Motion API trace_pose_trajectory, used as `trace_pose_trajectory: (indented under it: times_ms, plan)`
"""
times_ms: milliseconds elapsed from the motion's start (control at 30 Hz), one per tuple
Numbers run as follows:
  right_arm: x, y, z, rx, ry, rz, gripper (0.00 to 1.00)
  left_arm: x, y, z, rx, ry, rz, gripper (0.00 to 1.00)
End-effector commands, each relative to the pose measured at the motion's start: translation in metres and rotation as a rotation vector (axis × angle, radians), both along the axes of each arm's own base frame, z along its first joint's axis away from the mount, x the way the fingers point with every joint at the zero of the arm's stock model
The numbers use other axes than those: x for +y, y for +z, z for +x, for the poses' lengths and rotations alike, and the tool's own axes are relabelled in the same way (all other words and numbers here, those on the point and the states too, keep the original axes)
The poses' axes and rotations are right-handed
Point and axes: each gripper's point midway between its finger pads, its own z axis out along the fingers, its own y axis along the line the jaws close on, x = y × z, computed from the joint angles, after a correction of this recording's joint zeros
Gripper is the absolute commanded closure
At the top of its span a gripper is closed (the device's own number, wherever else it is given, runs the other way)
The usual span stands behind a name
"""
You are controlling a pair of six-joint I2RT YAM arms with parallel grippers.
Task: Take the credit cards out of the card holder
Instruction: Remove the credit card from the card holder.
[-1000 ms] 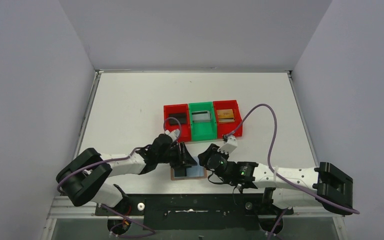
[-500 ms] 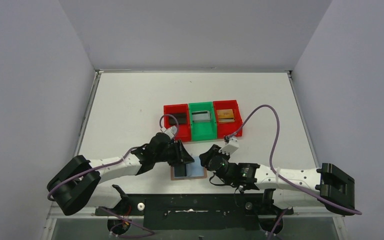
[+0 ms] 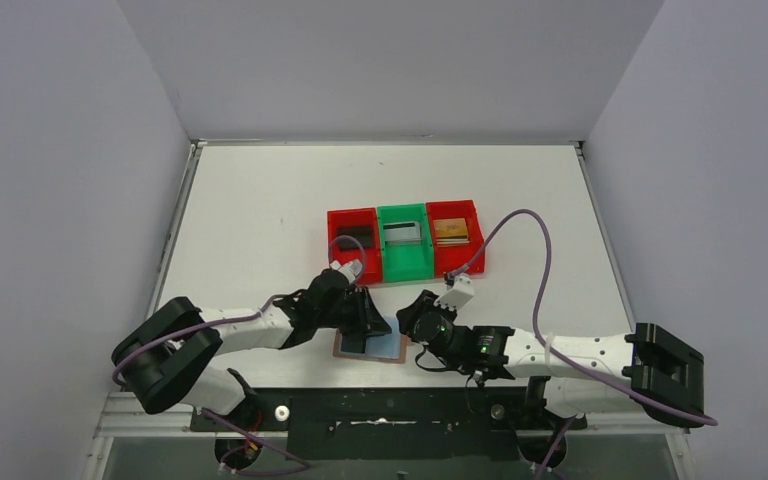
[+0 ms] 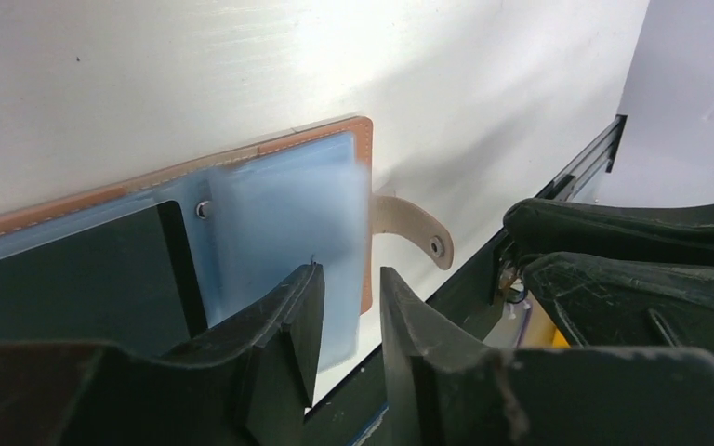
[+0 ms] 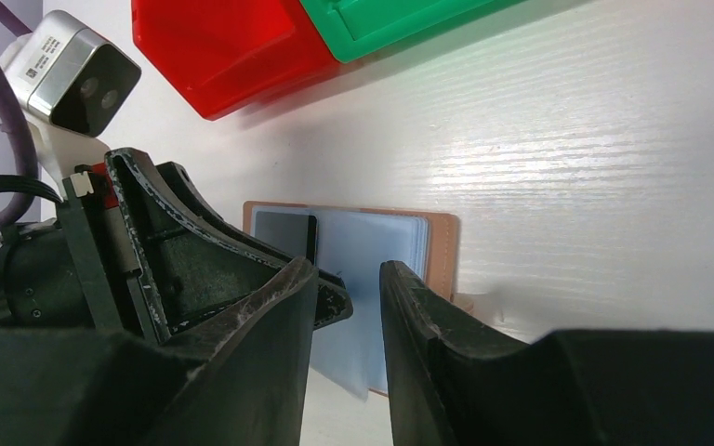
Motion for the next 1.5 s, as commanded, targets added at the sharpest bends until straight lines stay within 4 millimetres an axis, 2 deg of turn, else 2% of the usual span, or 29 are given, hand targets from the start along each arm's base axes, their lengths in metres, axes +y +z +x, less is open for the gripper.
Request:
trace_pose_trajectory:
  times_ms: [0, 233, 367, 500, 567, 633, 800, 900, 1100, 1200, 1467]
  plan:
    - [0.003, 0.016, 0.007, -0.037, -0.039, 0.054, 0.68, -0.021, 0.03, 0.012, -0.064, -0.012, -0.104, 0.68]
    - [0.004, 0.017, 0.006, -0.036, -0.037, 0.073, 0.68, -0.025, 0.017, 0.006, -0.028, -0.024, -0.12, 0.66]
    - [0.005, 0.017, 0.005, -0.031, -0.035, 0.079, 0.67, -0.026, 0.004, 0.002, 0.002, -0.014, -0.109, 0.74]
    - [0.007, 0.017, 0.005, -0.028, -0.032, 0.078, 0.67, -0.022, -0.011, 0.001, 0.01, 0.001, -0.037, 0.79]
    - [0.006, 0.018, 0.005, -0.029, -0.034, 0.079, 0.67, -0.018, -0.012, 0.004, -0.005, 0.012, 0.001, 0.81]
    - [0.006, 0.019, 0.005, -0.029, -0.036, 0.085, 0.67, -0.014, -0.005, 0.009, -0.034, 0.034, 0.02, 0.81]
    - [0.007, 0.023, 0.005, -0.031, -0.033, 0.099, 0.67, -0.018, 0.037, 0.021, -0.135, 0.036, -0.036, 0.8]
    - [0.009, 0.024, 0.004, -0.029, -0.028, 0.104, 0.67, -0.017, 0.049, 0.024, -0.168, 0.032, -0.022, 0.77]
    - [0.011, 0.027, 0.005, -0.036, -0.021, 0.104, 0.67, 0.011, 0.034, 0.025, -0.168, 0.081, 0.098, 0.77]
    - [0.016, 0.03, 0.004, -0.042, 0.006, 0.111, 0.67, 0.029, 0.037, 0.027, -0.185, 0.133, 0.116, 0.76]
    - [0.062, 0.033, -0.003, -0.033, 0.191, 0.124, 0.68, 0.088, 0.035, 0.034, -0.169, 0.269, 0.144, 0.74]
